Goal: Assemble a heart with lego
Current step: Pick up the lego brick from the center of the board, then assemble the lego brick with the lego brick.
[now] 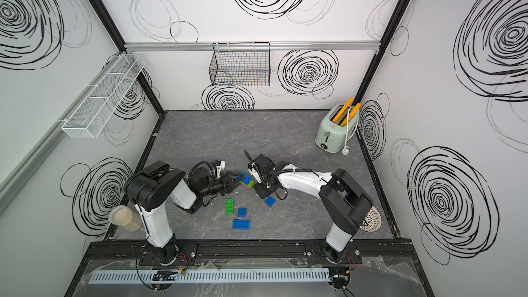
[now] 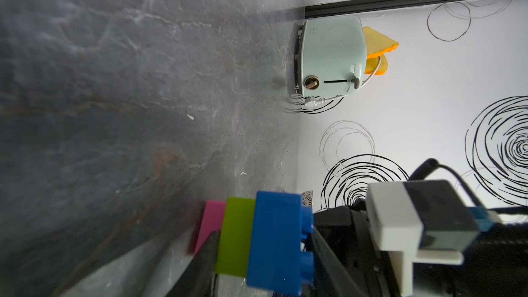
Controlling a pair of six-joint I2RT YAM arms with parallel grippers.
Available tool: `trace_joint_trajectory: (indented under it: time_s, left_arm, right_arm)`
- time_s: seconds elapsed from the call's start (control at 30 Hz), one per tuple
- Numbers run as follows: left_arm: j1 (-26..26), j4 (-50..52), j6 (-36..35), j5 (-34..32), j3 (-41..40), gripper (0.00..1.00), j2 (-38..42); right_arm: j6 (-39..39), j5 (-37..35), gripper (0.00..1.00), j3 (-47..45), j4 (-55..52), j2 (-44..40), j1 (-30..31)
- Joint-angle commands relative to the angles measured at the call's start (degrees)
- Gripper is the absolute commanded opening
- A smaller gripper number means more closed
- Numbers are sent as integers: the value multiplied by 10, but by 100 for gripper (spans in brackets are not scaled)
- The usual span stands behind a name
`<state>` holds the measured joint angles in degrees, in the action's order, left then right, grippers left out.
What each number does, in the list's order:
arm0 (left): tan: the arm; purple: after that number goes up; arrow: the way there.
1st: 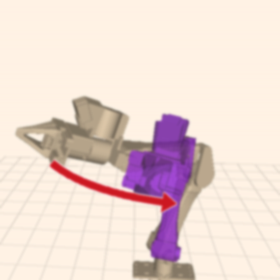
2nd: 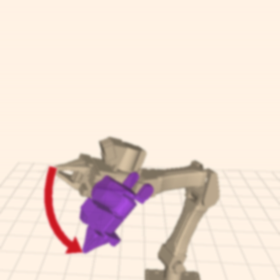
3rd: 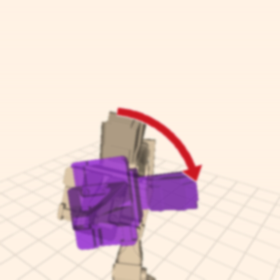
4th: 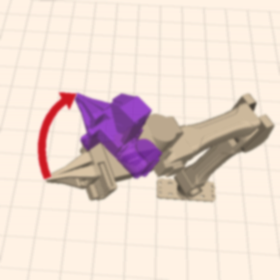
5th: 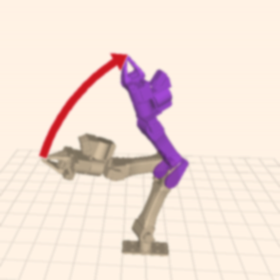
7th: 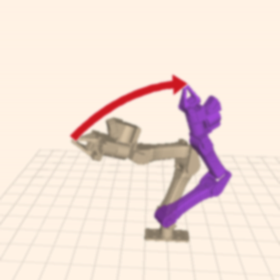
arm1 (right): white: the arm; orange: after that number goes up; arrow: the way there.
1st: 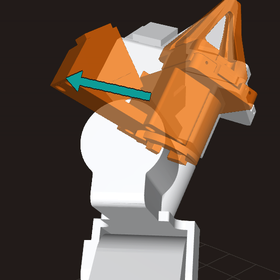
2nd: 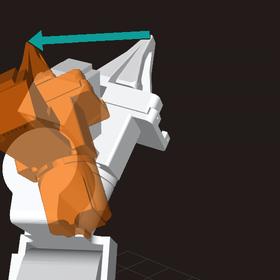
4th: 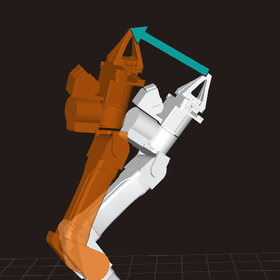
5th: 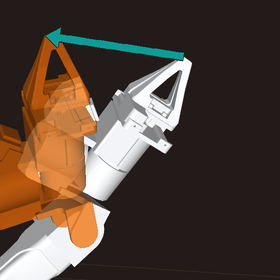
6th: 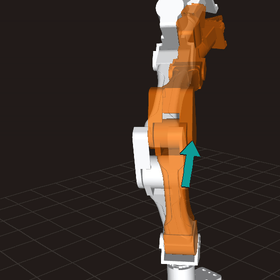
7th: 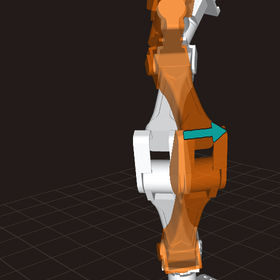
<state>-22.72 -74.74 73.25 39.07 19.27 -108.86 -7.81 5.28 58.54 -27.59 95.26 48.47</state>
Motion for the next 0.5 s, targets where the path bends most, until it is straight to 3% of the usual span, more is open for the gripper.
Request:
trace_joint_trajectory:
  time_s: [0.0,0.47]
  left_arm:
    - [-1,-45,-7,15,6,33,-7]
    - [-5,-54,-14,27,13,31,-22]
  right_arm:
    - [49,35,20,34,-11,-22,-9]
    - [129,94,21,83,-35,13,-45]
